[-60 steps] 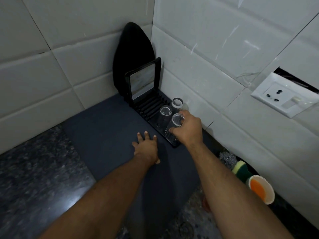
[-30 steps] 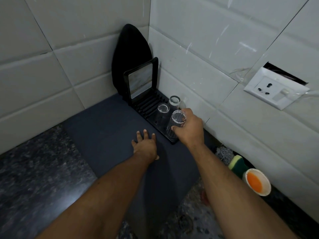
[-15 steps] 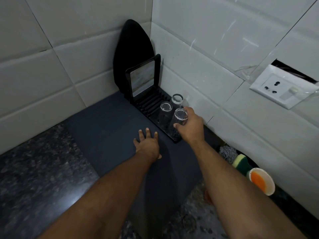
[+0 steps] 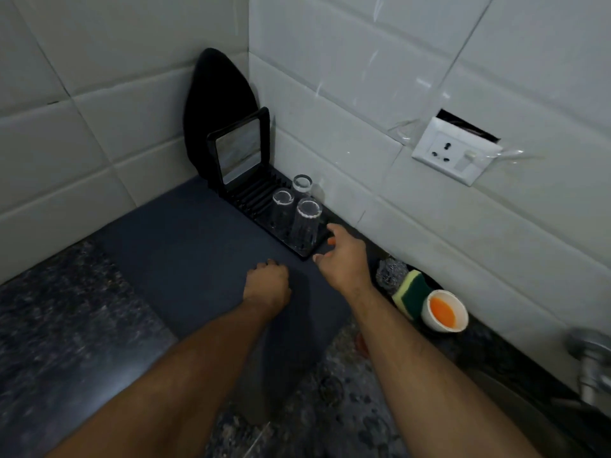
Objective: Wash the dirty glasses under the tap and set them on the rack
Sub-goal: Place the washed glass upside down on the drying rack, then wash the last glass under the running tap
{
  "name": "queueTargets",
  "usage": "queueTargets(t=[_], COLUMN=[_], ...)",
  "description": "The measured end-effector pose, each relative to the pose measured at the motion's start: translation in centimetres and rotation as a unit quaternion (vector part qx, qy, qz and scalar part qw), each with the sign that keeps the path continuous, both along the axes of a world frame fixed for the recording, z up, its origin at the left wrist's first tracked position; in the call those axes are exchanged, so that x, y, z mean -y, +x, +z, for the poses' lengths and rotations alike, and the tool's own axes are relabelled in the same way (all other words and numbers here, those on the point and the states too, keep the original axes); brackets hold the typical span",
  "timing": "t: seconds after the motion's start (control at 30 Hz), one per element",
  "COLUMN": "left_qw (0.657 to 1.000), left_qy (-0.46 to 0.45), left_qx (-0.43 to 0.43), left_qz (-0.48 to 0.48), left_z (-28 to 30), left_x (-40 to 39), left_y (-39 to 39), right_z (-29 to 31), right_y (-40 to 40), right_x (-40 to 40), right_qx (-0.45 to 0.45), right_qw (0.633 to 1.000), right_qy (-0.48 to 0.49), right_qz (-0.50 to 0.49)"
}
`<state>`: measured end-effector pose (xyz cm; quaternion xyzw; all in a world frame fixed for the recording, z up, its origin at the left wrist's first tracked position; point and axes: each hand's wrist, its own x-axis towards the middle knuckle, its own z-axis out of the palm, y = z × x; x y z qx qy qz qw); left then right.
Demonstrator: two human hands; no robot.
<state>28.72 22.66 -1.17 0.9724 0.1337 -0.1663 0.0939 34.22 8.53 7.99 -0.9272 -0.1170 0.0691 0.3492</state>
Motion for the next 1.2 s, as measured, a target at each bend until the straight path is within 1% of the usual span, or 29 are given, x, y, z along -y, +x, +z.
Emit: queueTargets(t=[0.07,0.23,0.37,0.43,0.47,0.53,0.6,0.73,0.9,1.0,1.07,1.2], left_qw=[0.999,0.992,0.987,0.985,0.986,0.987,0.988,0.990,0.992,0.994,0.994,0.993], left_qy=[-0.053,-0.093,-0.123,-0.127,-0.111,-0.077,-0.055,-0.032,-0.029,-0.039,-0.045,-0.081], left_qx=[-0.004,0.008,0.000,-0.031,-0.046,-0.061,-0.057,-0.060,-0.073,-0.059,-0.044,-0.005], left_qz=[-0.014,-0.081,-0.108,-0.111,-0.117,-0.130,-0.129,-0.122,-0.096,-0.080,-0.091,-0.091], left_z=[1.2,2.7,1.9,1.1,0.7,0.0,-0.3,-0.4,0.0,1.6,2.9,6.0], left_x=[2.1,7.4,11.7,13.5,14.3,15.1,15.7,16.2,16.9,19.0,21.4,28.5], left_y=[-1.4,-5.2,-8.0,-9.1,-9.5,-10.3,-10.6,-10.9,-10.9,-10.7,-10.6,-10.5], right_z=[0.7,2.2,1.9,1.3,0.9,-0.1,-1.2,-2.9,-3.1,-2.6,-2.1,-0.4], right_y=[-1.5,-5.1,-8.1,-9.1,-9.4,-9.7,-9.8,-10.1,-12.1,-14.4,-16.2,-20.1], right_x=[2.0,7.7,12.5,14.5,15.4,16.4,17.0,17.5,19.5,23.2,26.3,33.5], right_qx=[0.004,0.029,-0.008,-0.037,-0.054,-0.088,-0.106,-0.101,-0.092,-0.097,-0.095,-0.091], right_qw=[1.000,0.995,0.989,0.985,0.984,0.985,0.987,0.991,0.991,0.985,0.981,0.970], right_qy=[-0.029,-0.095,-0.141,-0.161,-0.161,-0.138,-0.104,-0.025,0.014,0.033,0.038,0.047], right_qz=[-0.001,-0.028,-0.043,-0.043,-0.048,-0.059,-0.063,-0.084,-0.098,-0.138,-0.164,-0.218])
